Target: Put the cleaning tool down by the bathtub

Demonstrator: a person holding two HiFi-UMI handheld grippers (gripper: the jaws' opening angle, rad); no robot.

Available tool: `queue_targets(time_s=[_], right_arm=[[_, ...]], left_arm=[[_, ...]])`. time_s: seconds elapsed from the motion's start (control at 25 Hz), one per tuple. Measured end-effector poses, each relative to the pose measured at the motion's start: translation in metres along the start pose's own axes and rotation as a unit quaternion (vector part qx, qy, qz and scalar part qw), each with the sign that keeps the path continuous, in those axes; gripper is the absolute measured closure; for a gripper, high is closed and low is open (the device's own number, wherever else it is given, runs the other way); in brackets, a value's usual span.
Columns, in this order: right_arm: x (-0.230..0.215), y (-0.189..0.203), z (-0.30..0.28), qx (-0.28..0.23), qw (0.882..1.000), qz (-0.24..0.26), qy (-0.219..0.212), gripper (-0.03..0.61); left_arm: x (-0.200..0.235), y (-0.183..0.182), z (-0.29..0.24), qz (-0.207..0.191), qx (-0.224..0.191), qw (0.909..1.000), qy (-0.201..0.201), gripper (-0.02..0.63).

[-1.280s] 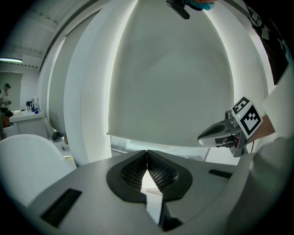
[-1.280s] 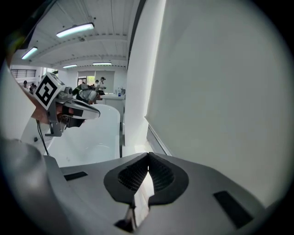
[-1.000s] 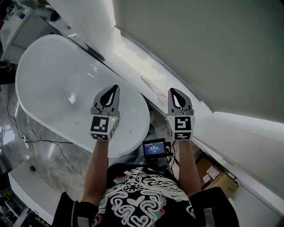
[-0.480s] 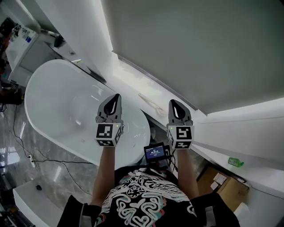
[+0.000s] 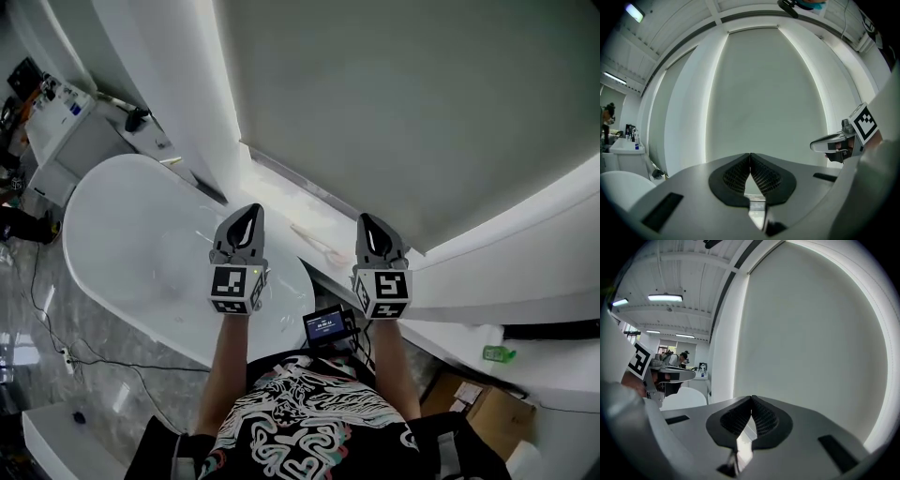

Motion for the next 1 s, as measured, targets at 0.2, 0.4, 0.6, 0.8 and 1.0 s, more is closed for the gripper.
queue_targets(time_s=[0.2, 0.4, 0.6, 0.8, 1.0], right_arm=[[0.002, -0.008, 0.016, -0.017, 1.000, -0.010, 0.005, 0.551], [0.004, -0.017, 0.029, -0.033, 0.999, -0.015, 0.003, 0.551], [0.006, -0.018, 0.035, -0.036, 0.999, -0.011, 0.000, 0.551], [0.009, -0.022, 0.038, -0.040, 0.999, -0.006, -0.004, 0.551], [0.013, -0.023, 0.039, -0.042, 0.999, -0.001, -0.009, 0.551]], left_arm=[[-0.010, -0.017, 0.010, -0.015, -0.019, 0.9997, 0.005, 0.595], [-0.014, -0.027, 0.021, -0.021, -0.031, 0.9993, 0.002, 0.597], [-0.018, -0.028, 0.027, -0.021, -0.034, 0.9992, -0.002, 0.597], [-0.017, -0.028, 0.034, -0.018, -0.036, 0.9992, -0.008, 0.597], [-0.016, -0.023, 0.039, -0.013, -0.033, 0.9993, -0.008, 0.597]])
Point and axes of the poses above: the fingertips, and each gripper's own axes: z backward along the fingers, x to its left, y out of its underside, the point moved 7 cm from there along z, backward along the fingers, and after that the axes turned 8 degrees about -z, right-handed, at the moved point
